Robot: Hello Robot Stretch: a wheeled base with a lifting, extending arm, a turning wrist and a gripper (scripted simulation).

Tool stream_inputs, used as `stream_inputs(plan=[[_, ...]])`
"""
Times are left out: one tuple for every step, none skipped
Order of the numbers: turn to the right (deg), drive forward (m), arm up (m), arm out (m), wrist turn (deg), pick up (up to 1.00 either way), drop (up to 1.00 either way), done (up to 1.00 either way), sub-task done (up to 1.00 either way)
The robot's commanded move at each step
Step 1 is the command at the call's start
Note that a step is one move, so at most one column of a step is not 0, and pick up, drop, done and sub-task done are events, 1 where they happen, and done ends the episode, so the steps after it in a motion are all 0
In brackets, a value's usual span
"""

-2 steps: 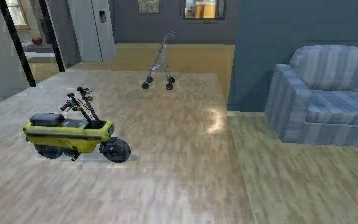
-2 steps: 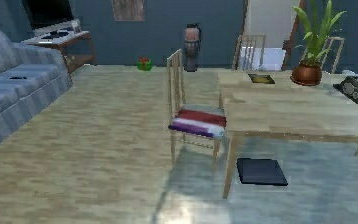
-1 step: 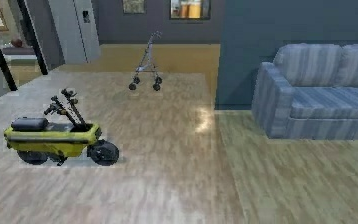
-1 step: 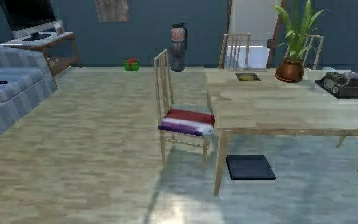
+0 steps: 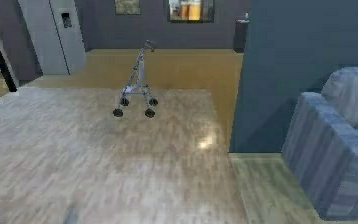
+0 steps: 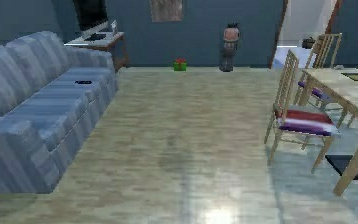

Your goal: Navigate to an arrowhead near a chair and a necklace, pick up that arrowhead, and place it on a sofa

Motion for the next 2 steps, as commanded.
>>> stream_inputs(plan=[[0.0, 0.9, 0.0, 0.0, 0.0, 0.0, 0.0, 0.0, 0.0], [-39.0, 0.0, 0.0, 0.0, 0.0, 0.0, 0.0, 0.0, 0.0]])
